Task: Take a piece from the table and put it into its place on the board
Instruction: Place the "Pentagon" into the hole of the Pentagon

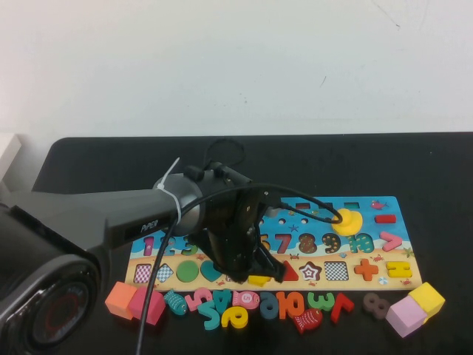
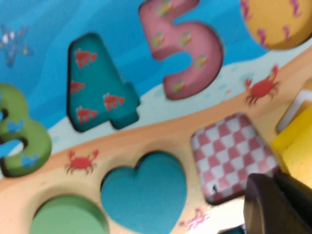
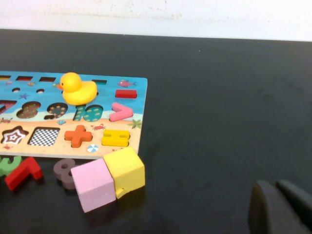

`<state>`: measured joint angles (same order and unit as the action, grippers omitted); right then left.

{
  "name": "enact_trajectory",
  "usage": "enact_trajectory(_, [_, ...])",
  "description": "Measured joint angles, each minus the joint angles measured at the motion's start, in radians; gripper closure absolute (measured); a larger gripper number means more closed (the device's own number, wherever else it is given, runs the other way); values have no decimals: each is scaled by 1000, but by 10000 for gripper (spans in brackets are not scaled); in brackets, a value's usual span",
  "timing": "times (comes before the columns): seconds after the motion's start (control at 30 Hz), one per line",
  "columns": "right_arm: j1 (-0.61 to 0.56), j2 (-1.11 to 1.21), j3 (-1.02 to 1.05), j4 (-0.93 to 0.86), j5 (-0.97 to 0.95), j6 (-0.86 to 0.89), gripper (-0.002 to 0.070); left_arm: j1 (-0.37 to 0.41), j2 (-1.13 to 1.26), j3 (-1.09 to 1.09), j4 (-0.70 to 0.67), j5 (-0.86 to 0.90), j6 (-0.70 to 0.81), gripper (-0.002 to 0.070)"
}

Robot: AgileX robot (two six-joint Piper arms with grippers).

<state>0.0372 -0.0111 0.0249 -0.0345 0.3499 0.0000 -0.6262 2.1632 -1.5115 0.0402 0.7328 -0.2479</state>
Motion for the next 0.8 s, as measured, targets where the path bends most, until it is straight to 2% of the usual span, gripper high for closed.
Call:
enact_trajectory(0.47, [0, 0, 0, 0, 0, 0, 657, 0, 0, -2, -52, -71, 21, 675])
enact_trajectory(0.8, [0, 0, 0, 0, 0, 0, 657, -2, -104, 4, 52, -168, 27, 675])
